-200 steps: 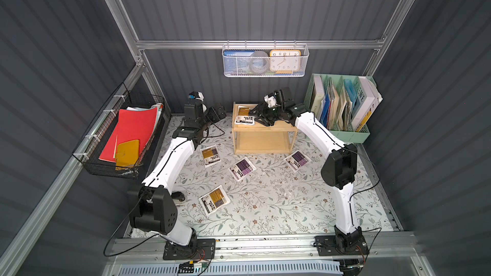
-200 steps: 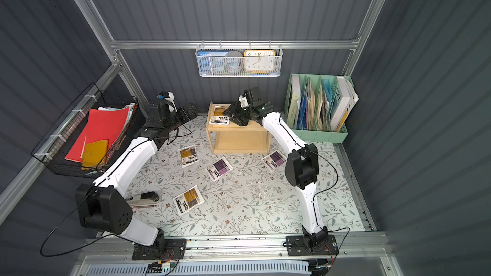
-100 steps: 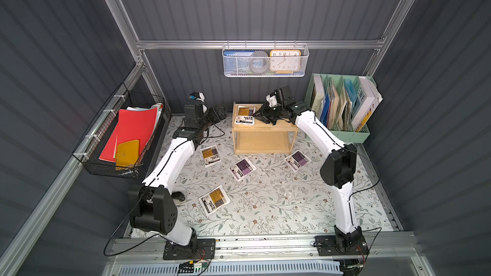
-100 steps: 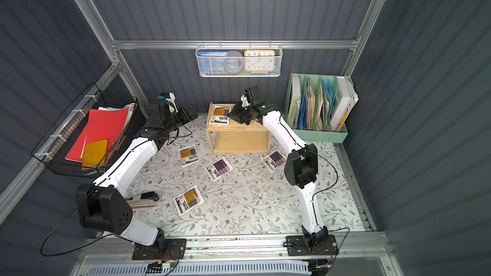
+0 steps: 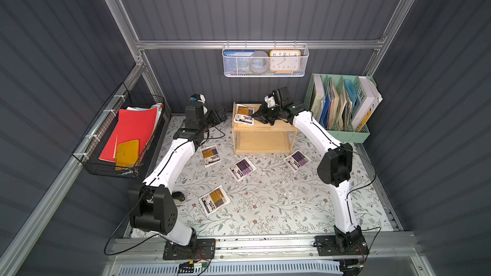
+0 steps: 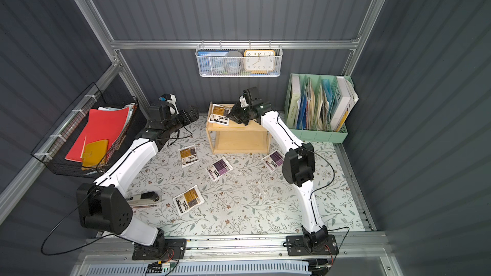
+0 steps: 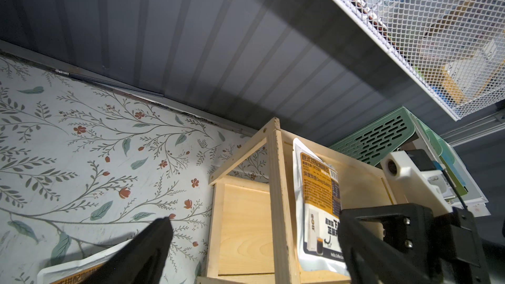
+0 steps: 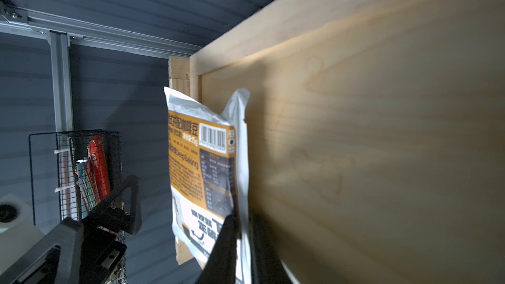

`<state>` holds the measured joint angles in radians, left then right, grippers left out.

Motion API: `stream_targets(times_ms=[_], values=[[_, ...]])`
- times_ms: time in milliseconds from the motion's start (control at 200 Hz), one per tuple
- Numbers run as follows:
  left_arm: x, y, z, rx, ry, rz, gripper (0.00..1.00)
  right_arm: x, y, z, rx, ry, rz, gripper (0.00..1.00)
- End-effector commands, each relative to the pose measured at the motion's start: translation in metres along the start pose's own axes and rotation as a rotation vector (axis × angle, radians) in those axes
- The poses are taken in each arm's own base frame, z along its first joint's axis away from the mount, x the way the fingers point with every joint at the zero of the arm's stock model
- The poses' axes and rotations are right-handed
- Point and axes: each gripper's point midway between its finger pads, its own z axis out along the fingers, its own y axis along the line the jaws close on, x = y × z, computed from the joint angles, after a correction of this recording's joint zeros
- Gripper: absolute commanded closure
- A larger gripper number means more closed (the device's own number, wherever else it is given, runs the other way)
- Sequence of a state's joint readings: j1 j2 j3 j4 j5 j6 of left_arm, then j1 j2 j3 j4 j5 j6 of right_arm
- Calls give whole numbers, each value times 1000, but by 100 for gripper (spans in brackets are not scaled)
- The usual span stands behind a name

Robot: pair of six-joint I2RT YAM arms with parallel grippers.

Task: Place the bagged coffee beans on the shelf by color
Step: Place the bagged coffee beans on the shelf.

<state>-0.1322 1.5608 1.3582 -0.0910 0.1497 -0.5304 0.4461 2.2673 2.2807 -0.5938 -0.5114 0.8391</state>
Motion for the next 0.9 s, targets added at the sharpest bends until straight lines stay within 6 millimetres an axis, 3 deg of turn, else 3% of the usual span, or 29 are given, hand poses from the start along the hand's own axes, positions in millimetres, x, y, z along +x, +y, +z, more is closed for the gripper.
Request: stream_targets(times_ms=[0, 145, 365, 535, 760, 895], values=[[-1, -1, -2, 14, -8, 21, 0, -1, 3, 4, -10, 2, -1, 75], [-1, -1, -2, 15, -6, 21, 0, -3, 6, 0, -9, -9, -4, 55], [-2, -3, -8, 12, -7, 22, 0, -5, 15, -12, -14, -32, -23, 43], [1, 0, -24, -18, 2, 25, 0, -2, 29, -38, -21, -59, -61, 37], [30, 22, -56, -104, 54, 17, 0, 20, 40, -80, -45, -85, -102, 32], [55, 37, -75, -145, 90, 11, 0, 48, 31, -98, -43, -79, -106, 31]])
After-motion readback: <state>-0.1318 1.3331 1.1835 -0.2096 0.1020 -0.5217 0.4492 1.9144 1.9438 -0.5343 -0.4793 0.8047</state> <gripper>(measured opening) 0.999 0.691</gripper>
